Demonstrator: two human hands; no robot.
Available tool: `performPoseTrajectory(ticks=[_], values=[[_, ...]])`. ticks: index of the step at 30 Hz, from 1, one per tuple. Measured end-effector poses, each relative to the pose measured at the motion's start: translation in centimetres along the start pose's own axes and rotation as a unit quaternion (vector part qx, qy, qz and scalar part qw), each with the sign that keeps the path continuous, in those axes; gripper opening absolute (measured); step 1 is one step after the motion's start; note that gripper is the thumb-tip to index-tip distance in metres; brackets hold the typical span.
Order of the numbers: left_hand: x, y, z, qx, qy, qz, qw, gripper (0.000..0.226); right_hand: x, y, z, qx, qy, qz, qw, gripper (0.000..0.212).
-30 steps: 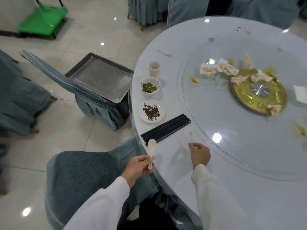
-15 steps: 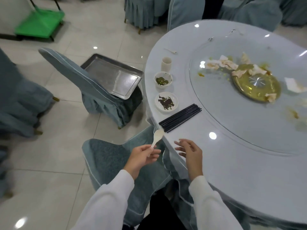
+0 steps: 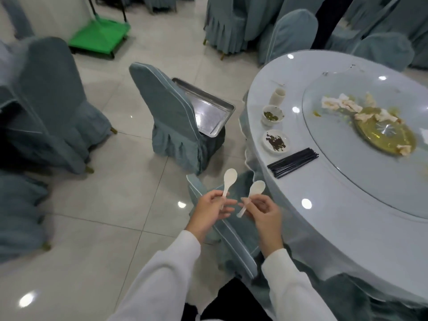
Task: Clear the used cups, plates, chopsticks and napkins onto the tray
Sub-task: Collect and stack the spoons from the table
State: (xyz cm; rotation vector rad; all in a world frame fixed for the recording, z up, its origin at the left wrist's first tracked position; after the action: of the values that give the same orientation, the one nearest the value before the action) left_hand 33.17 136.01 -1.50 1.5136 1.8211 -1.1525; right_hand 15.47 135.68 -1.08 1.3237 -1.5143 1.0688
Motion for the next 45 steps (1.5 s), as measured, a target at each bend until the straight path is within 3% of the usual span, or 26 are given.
performPoseTrajectory(ticks=[6, 11, 20, 28, 34, 38, 41, 45], values=[[-1.5, 4.1, -1.9, -0.033, -0.029, 0.005, 0.999, 0.009, 1.8, -6.3, 0.0, 0.062, -0.039, 0.044, 0.996, 0.036], [-2.7, 6.9, -1.9, -0.065, -0.045, 0.008, 0.997, 0.008, 2.3, -10.5, 1.4, 0.128, -0.091, 0.063, 0.986, 0.024], [-6.6, 10.2, 4.1, -0.086, -0.053, 0.000, 0.995, 0.018, 1.9, -15.6, 8.9, 0.082, -0.110, 0.039, 0.990, 0.016], [-12.3, 11.3, 10.0, -0.028, -0.040, -0.056, 0.997, 0.021, 3.2, -17.9, 16.4, 0.022, -0.145, 0.042, 0.988, 0.011], [-15.3, 13.5, 14.0, 0.025, 0.007, -0.127, 0.992, 0.026, 3.8, -20.7, 20.3, 0.025, -0.203, 0.125, 0.971, 0.011], [-16.5, 16.1, 17.5, 0.045, 0.033, -0.130, 0.990, 0.027, 3.7, -22.8, 23.0, 0.014, -0.227, 0.119, 0.967, 0.024], [-18.8, 18.4, 21.2, 0.058, 0.044, -0.099, 0.992, 0.021, 4.3, -25.1, 25.9, -0.011, -0.228, 0.104, 0.968, 0.026], [-23.0, 21.4, 25.6, 0.087, 0.011, 0.043, 0.995, 0.013, 5.5, -28.1, 29.0, -0.054, -0.214, 0.058, 0.974, 0.014]])
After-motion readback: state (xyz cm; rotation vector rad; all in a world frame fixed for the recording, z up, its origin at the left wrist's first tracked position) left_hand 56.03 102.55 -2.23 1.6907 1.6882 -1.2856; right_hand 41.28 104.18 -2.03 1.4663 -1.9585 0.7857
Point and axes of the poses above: each hand's wrist, its own z-axis towards the middle knuckle, its own y-axis out of the back of the hand, x = y × z, the point moved 3 cm from there along z, towards the middle knuckle, and after that the axes turned 7 degrees about x, right-handed, at the moved point
